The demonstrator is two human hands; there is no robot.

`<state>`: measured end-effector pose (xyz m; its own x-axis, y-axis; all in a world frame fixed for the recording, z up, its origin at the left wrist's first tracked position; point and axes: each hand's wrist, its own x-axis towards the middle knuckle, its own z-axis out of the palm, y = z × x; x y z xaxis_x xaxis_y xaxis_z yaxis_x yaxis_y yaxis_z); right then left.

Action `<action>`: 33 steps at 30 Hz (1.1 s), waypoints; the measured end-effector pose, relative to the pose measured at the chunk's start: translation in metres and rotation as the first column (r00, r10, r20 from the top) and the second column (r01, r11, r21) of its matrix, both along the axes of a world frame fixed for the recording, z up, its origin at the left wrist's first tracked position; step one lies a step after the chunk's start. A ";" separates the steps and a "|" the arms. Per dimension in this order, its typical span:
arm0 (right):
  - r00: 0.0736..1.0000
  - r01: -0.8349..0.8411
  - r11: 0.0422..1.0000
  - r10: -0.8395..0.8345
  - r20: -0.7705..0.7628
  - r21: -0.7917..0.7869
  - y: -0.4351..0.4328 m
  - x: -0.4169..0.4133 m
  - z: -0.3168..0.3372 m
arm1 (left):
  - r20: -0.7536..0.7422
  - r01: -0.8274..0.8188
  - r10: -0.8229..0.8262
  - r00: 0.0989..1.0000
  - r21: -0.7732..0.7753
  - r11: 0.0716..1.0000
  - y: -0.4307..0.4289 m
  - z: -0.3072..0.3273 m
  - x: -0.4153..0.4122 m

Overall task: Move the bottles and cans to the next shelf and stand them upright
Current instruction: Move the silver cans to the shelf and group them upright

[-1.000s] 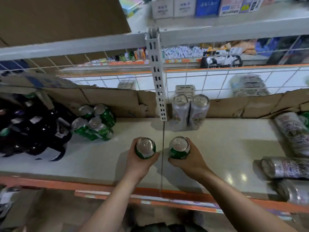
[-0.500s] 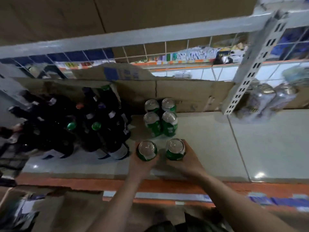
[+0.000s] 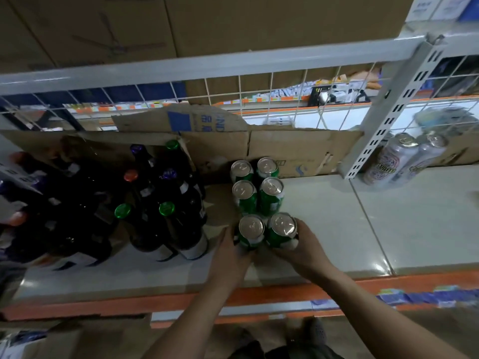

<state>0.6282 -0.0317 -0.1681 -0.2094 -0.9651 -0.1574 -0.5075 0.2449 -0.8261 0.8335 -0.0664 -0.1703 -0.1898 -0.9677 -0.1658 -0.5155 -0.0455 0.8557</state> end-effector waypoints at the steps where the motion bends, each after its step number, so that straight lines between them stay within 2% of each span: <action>1: 1.000 -0.004 1.000 0.004 -0.013 -0.013 -0.007 -0.001 0.000 | -0.025 -0.006 0.006 1.000 0.015 1.000 -0.007 0.002 -0.003; 5: 0.996 -0.029 1.000 0.028 -0.081 -0.008 -0.030 -0.002 -0.004 | -0.008 -0.021 0.021 1.000 0.031 0.999 -0.025 -0.004 -0.009; 9: 0.994 -0.073 0.997 0.076 -0.078 0.037 -0.039 -0.015 -0.044 | -0.012 -0.042 0.043 0.999 0.020 0.999 -0.025 -0.010 -0.011; 12: 0.999 -0.025 0.999 0.026 -0.041 0.034 -0.029 -0.005 -0.015 | -0.034 -0.038 0.037 0.999 -0.034 0.999 -0.019 -0.006 -0.013; 14: 1.000 0.009 0.999 -0.008 -0.012 0.032 -0.021 -0.002 0.009 | -0.039 -0.081 0.077 0.996 -0.129 0.988 -0.007 0.009 -0.009; 15: 1.000 0.010 1.000 -0.010 -0.003 0.015 -0.017 -0.004 0.018 | -0.041 -0.082 0.075 0.996 -0.236 0.968 -0.002 0.019 -0.007; 17: 1.000 -0.017 0.999 0.017 -0.008 -0.047 -0.011 -0.012 0.039 | -0.053 -0.009 -0.016 0.998 -0.431 0.902 0.004 0.046 -0.006; 19: 0.998 -0.023 0.990 0.015 -0.060 -0.137 -0.008 -0.030 0.063 | -0.055 0.106 -0.152 0.987 -0.487 0.867 -0.001 0.075 -0.017; 22: 0.992 0.013 0.976 -0.040 -0.119 -0.216 -0.003 -0.070 0.097 | -0.091 0.233 -0.291 0.952 -0.401 0.886 -0.018 0.106 -0.055; 25: 0.976 0.101 0.975 -0.136 -0.171 -0.198 0.022 -0.124 0.113 | -0.152 0.275 -0.335 0.930 -0.319 0.907 -0.028 0.115 -0.109; 30: 0.894 0.359 0.926 -0.376 -0.242 -0.114 0.085 -0.236 0.109 | -0.111 0.433 -0.489 0.865 -0.325 0.841 -0.023 0.113 -0.224; 33: 0.836 0.475 0.873 -0.487 -0.253 -0.111 0.121 -0.308 0.102 | -0.068 0.537 -0.574 0.816 -0.276 0.797 -0.005 0.103 -0.301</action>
<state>0.3204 0.0897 -0.0663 -0.6767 -0.7362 0.0091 -0.5349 0.4831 -0.6931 0.5326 -0.0719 -0.0672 -0.7100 -0.6938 0.1206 -0.2636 0.4207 0.8681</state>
